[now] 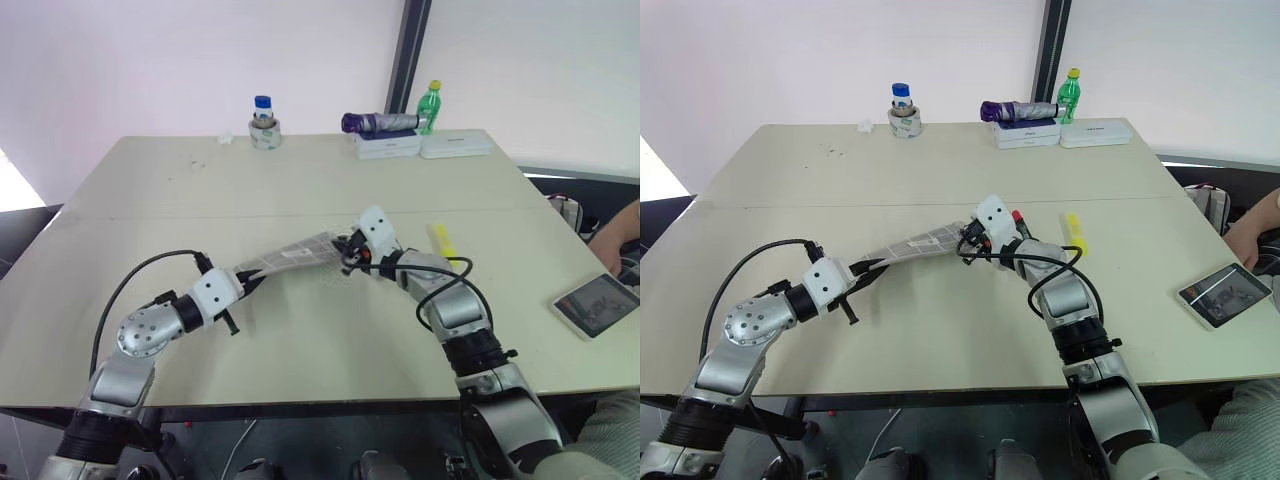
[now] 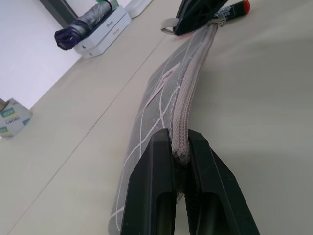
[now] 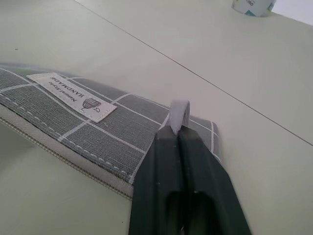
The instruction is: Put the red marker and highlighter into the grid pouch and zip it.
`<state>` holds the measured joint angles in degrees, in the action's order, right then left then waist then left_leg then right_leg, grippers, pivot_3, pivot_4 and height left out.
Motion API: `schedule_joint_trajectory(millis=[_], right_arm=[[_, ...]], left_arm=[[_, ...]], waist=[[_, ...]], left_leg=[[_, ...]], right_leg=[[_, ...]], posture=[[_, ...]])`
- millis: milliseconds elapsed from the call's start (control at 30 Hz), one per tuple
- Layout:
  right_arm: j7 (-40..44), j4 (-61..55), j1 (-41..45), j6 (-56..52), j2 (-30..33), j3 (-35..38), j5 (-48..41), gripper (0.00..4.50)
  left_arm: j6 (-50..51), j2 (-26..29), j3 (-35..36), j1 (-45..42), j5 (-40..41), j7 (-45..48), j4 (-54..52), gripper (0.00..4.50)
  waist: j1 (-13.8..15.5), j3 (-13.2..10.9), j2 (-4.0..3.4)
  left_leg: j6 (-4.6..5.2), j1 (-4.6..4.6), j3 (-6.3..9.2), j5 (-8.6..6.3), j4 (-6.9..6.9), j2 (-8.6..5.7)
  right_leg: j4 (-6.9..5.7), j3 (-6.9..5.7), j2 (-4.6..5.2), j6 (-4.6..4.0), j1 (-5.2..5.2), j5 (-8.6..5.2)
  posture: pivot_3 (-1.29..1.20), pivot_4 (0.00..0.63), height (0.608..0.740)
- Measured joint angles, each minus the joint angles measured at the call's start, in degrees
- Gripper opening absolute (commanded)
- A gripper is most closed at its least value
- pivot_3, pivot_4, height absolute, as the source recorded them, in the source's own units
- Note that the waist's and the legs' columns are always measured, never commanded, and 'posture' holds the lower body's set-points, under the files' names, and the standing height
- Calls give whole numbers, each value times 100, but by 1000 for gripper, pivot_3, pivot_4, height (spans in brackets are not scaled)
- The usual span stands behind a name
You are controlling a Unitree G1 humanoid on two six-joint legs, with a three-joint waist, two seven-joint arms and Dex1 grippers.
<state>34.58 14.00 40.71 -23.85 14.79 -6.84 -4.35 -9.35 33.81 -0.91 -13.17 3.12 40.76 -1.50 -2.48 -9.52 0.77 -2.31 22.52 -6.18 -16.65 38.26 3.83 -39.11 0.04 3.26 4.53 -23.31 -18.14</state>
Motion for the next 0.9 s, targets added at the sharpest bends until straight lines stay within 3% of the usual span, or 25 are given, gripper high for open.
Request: schedule_joint_trajectory(millis=[567, 667, 867, 900], right_arm=[[639, -1569, -1294, 151, 657, 643, -1078, 54], [574, -1575, -1294, 59, 610, 808, -1320, 1301], [452, -1575, -1296, 213, 541, 957, -1509, 4449], [476, -1575, -1304, 225, 569, 994, -1539, 4449]], left_arm=[[278, -157, 184, -171, 191, -255, -26, 0], [285, -158, 184, -195, 191, -255, 17, 0], [309, -159, 184, -198, 190, -255, 66, 0], [310, -159, 184, -198, 190, -255, 66, 0]], waist=[[-4, 0, 0], [13, 0, 0], [15, 0, 1], [16, 0, 1]], left_leg=[[27, 0, 4, -15, -1, 0], [13, 0, 3, -7, -1, -2], [13, 0, 3, -7, -1, -2], [13, 0, 3, -8, -1, -2]], right_leg=[[4, -1, -4, 0, 2, 0], [5, -1, -2, 0, 4, 0], [6, -1, -2, 0, 4, 0], [6, -1, -2, 0, 4, 0]], posture=[[0, 150, 740], [0, 150, 740], [0, 150, 740], [0, 150, 740]])
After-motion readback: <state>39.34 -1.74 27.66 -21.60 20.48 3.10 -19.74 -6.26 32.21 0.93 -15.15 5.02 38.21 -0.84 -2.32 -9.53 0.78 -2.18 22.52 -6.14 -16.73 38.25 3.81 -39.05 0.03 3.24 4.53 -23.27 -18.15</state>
